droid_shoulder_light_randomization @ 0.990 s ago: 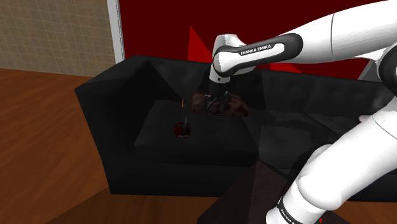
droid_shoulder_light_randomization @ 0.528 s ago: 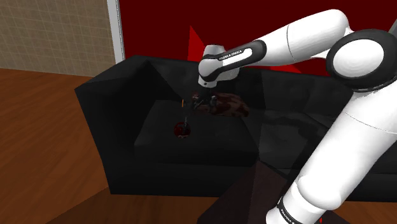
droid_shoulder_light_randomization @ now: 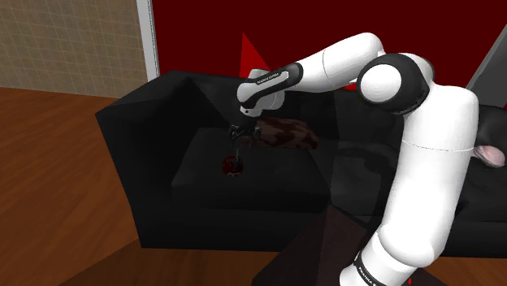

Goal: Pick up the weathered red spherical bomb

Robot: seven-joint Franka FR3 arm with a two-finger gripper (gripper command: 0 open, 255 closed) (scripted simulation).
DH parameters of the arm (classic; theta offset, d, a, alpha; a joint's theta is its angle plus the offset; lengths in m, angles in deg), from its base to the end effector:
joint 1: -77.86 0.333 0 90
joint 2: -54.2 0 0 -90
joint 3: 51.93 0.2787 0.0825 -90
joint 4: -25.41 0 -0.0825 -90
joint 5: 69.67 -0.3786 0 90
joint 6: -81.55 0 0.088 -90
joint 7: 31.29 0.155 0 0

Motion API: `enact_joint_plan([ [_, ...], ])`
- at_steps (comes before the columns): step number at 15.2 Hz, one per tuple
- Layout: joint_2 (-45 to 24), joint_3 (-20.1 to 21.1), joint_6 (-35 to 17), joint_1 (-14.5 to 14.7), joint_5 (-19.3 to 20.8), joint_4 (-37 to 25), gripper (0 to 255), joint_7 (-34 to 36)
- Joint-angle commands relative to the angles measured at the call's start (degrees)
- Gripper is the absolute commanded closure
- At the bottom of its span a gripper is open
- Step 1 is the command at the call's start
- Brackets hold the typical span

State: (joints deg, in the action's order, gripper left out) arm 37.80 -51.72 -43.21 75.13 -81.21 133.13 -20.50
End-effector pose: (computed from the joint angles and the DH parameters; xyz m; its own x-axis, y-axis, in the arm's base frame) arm 0.6082 -0.0114 0.2803 0.9409 -0.3373 -0.0297 -0.3374 -0.9270 -0.1640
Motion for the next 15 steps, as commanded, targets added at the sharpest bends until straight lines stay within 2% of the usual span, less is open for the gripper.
enact_joint_plan([
  [1,-4.13,0.07,-0.41,-0.55,-1.59,-4.03,0,0.01],
  [2,-5.88,0.14,-0.49,-0.76,-2.15,-5.82,0,0.08],
  [11,-8.88,0.43,-5.06,-0.82,-2.84,-4.17,0,-1.06],
  [12,-8.83,0.42,-5.04,-0.83,-2.84,-4.13,255,-1.07],
  [15,-8.85,0.41,-5.03,-0.86,-2.84,-4.16,255,-1.11],
])
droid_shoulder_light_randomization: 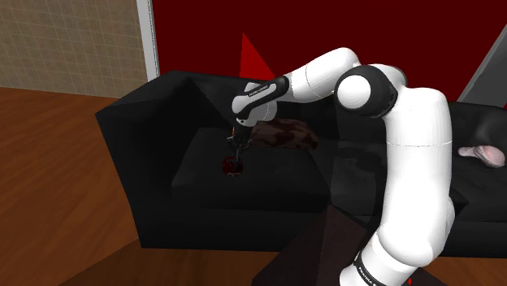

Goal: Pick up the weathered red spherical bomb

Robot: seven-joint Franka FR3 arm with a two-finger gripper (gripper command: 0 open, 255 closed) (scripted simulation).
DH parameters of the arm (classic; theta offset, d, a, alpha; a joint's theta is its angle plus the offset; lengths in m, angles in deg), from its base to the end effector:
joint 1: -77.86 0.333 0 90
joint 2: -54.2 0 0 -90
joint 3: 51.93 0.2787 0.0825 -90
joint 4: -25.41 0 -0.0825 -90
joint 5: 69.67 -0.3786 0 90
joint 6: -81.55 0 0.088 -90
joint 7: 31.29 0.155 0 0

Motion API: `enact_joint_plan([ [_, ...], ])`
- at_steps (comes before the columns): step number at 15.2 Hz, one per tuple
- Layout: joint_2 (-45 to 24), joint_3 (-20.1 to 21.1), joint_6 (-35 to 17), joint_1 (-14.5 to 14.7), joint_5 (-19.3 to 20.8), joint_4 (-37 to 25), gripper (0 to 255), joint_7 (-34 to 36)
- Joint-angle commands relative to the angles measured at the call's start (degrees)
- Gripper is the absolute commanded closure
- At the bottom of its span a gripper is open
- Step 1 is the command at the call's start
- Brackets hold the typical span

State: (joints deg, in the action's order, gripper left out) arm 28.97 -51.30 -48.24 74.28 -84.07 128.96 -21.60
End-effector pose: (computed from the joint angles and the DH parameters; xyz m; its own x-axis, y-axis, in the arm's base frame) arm 0.6322 -0.0171 0.2253 0.9289 -0.3691 -0.0322 -0.3679 -0.9090 -0.1958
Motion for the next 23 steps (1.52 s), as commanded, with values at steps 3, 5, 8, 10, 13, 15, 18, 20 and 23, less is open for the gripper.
enact_joint_plan([
  [3,-0.05,-0.01,-0.01,-0.01,0.01,-0.01,255,0.0],
  [5,-0.06,-0.01,0.0,-0.02,0.01,-0.02,255,-0.01],
  [8,0.8,-0.08,1.15,0.05,0.2,-0.35,255,0.35],
  [10,1.6,-0.15,2.35,0.06,0.39,-0.78,255,0.65],
  [13,2.74,-0.25,4.18,0.08,0.66,-1.5,255,1.1],
  [15,3.45,-0.31,5.42,0.08,0.83,-2.04,255,1.4],
  [18,4.46,-0.39,7.31,0.08,1.09,-2.96,255,1.84],
  [20,5.08,-0.44,8.58,0.08,1.25,-3.64,255,2.13],
  [23,5.42,-0.46,9.32,0.08,1.34,-4.05,255,2.3],
])
